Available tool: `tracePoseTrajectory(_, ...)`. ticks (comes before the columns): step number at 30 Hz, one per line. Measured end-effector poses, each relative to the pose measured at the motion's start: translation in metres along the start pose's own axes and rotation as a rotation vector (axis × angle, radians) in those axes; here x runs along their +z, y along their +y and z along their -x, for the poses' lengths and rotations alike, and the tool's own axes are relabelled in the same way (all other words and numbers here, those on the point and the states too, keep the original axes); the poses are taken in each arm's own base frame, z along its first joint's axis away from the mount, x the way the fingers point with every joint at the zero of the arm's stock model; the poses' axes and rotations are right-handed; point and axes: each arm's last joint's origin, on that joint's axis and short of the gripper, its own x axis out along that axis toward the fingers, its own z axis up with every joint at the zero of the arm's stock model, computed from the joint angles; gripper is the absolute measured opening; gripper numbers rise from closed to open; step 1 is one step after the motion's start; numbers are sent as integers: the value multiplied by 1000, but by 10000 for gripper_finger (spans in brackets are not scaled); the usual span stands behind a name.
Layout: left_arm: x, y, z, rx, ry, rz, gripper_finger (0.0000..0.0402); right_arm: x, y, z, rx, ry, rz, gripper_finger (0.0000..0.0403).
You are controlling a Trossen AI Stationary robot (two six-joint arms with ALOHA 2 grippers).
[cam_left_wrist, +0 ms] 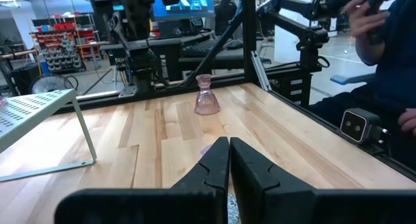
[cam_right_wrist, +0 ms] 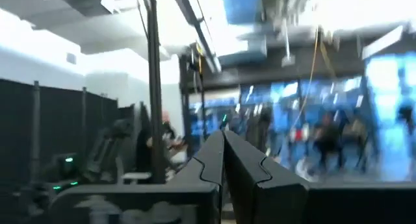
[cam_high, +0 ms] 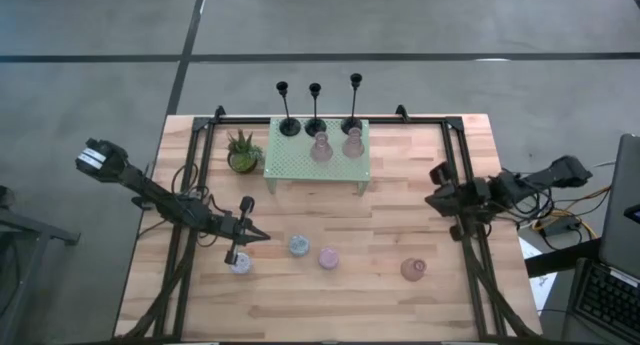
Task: Pick & Place candle stick holders
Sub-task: Put the transparent pink candle holder on the shelf aligned with the black candle holder
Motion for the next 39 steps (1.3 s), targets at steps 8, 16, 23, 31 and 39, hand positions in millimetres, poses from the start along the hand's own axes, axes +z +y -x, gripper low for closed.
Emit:
tracePoseTrajectory(8, 0, 0, 0, 1, 0, 0, 18, -13, 3, -23, -21, 150, -98, 9)
tracePoseTrajectory(16, 0, 0, 0, 0, 1, 0, 16, -24, 7, -56, -42, 326, -93, 9)
tracePoseTrajectory(23, 0, 0, 0, 0, 1, 0, 18, -30, 12, -84, -60, 454, -85, 67)
tracePoseTrajectory(31, 0, 0, 0, 0, 2, -1, 18, -37, 14, -106, -107, 587, -51, 189)
tracePoseTrajectory(39, 0, 0, 0, 0, 3, 0, 17, -44, 24, -99, -94, 991, -43, 260)
